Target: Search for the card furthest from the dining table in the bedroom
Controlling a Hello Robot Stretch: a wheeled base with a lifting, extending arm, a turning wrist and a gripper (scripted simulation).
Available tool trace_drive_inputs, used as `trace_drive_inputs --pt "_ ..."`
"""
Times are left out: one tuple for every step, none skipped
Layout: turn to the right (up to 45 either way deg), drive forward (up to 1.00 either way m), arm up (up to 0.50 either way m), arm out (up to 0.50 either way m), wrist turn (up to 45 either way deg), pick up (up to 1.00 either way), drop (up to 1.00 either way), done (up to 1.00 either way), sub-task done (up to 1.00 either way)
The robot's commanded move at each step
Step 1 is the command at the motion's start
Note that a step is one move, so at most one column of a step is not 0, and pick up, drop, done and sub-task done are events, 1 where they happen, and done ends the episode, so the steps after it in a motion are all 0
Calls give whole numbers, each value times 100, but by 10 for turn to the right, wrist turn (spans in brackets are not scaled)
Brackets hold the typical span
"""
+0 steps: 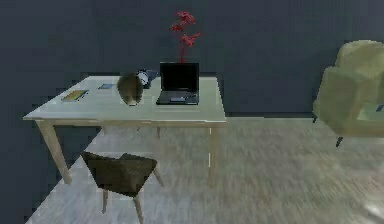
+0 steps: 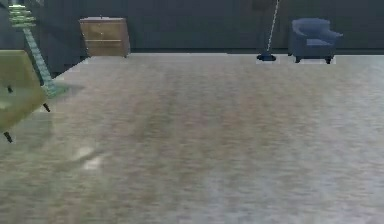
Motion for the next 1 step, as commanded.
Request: trace_drive_inputs --pt "0 45 0 0 0 0 0 0 0"
